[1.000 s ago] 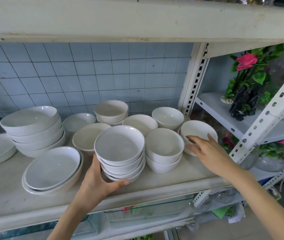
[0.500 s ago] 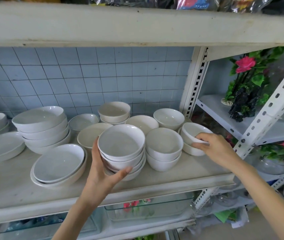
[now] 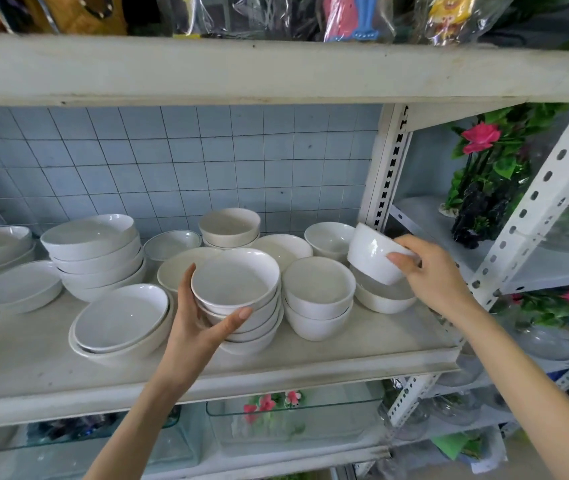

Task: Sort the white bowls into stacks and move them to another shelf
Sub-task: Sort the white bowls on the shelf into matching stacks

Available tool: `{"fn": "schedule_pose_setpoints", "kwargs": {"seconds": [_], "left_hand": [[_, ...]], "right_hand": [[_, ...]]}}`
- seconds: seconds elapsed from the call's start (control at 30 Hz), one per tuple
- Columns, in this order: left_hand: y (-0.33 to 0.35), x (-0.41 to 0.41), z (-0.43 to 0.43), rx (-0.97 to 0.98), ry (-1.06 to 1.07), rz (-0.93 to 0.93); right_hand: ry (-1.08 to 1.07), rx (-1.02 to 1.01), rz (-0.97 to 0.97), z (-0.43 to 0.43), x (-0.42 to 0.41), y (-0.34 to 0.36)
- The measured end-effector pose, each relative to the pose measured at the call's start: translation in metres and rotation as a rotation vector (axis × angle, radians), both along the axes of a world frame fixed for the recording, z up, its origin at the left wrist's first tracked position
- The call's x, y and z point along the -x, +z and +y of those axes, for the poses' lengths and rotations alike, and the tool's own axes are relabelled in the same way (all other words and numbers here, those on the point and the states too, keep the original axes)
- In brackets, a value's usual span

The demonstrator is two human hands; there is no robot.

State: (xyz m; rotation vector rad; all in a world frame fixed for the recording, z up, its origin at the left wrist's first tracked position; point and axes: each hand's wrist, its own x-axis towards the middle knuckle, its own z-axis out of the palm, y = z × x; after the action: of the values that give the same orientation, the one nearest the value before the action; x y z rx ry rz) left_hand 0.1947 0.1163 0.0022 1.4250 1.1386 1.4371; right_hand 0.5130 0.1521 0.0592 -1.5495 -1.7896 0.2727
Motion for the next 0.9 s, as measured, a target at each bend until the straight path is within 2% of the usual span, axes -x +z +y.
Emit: {"fn": "schedule_pose_setpoints", "kwargs": {"seconds": [0.4,0.57,0.7,0.9], "left_hand": [[0.006,0.005,-0.012,0.010,0.062,0.043],[0.016,0.011,-0.018,-0.007,0.079,0.065],[0.009,0.007,-0.017,-0.005,0.022,0.158],[-0.011,-0.002,-0.009,-0.034,0.073,0.282]], "right_hand": [[0.253,-0.172,0.134,0.004,0.028,0.032],[0.362,-0.146,0.064,-0.001,0.045,0.040],[0.304,-0.134,-0.017,-0.008,0.053,0.021],[0.194,-0.203,-0.082,-0.022,0.060,-0.001]]}}
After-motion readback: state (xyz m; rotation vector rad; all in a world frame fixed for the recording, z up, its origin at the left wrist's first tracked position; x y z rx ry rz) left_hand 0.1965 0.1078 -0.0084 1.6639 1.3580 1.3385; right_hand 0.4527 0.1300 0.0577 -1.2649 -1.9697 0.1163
